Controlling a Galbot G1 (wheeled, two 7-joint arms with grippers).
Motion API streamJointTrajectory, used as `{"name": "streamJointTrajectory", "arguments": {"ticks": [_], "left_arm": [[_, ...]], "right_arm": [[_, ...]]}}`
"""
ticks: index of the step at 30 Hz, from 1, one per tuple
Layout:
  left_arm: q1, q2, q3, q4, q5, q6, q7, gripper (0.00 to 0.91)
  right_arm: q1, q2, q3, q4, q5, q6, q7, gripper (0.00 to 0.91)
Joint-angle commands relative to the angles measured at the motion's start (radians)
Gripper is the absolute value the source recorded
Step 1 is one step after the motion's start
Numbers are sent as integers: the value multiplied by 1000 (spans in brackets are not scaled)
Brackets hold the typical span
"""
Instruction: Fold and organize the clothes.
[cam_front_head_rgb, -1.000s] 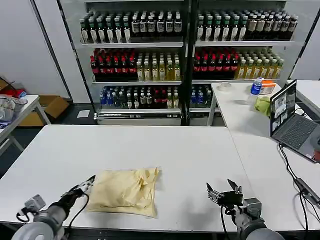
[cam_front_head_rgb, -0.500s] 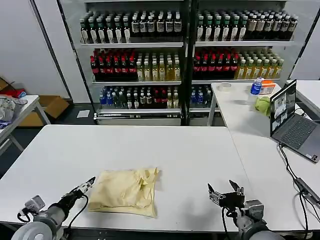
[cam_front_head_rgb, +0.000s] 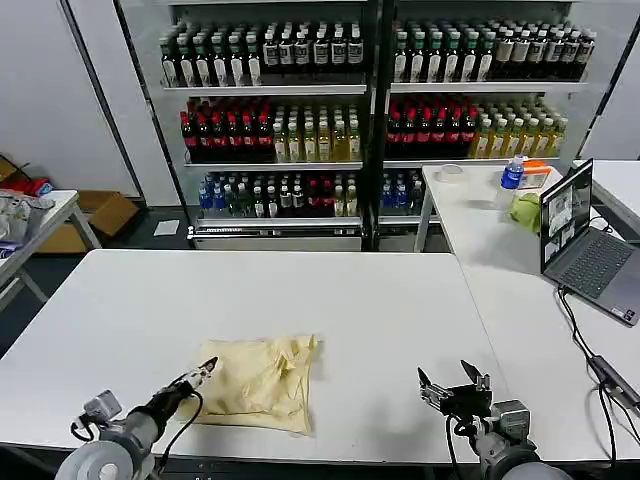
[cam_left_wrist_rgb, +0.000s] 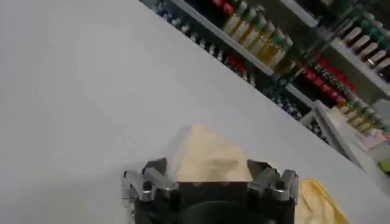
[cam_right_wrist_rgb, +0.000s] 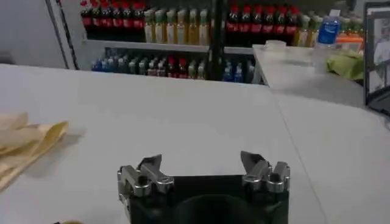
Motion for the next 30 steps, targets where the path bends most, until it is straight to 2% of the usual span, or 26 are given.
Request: {"name": "streamJointTrajectory", "arguments": {"ticks": [1, 5, 8, 10, 11, 19, 30], "left_arm": [[-52, -7, 54, 66, 60, 1, 36, 907], [-74, 8, 48, 86, 66, 0, 57, 887], [-78, 11, 50, 91, 59, 1, 62, 514], [-74, 4, 57, 86, 57, 1, 68, 101], [-71, -3, 59, 83, 50, 1, 71, 50], [-70, -15, 51, 82, -13, 1, 113, 10], [-72, -34, -29, 92, -163, 3, 110, 10]], "right_arm": [[-3, -4, 0, 0, 0, 0, 0, 907], [-3, -12, 3, 1, 2, 0, 0, 907], [-3, -16, 7, 1, 4, 0, 0, 907], [-3, -16, 9, 1, 5, 0, 0, 907], [-3, -16, 9, 0, 5, 0, 0, 907], [6, -15, 6, -6, 8, -3, 3, 907], [6, -10, 6, -3, 6, -5, 5, 907]]}}
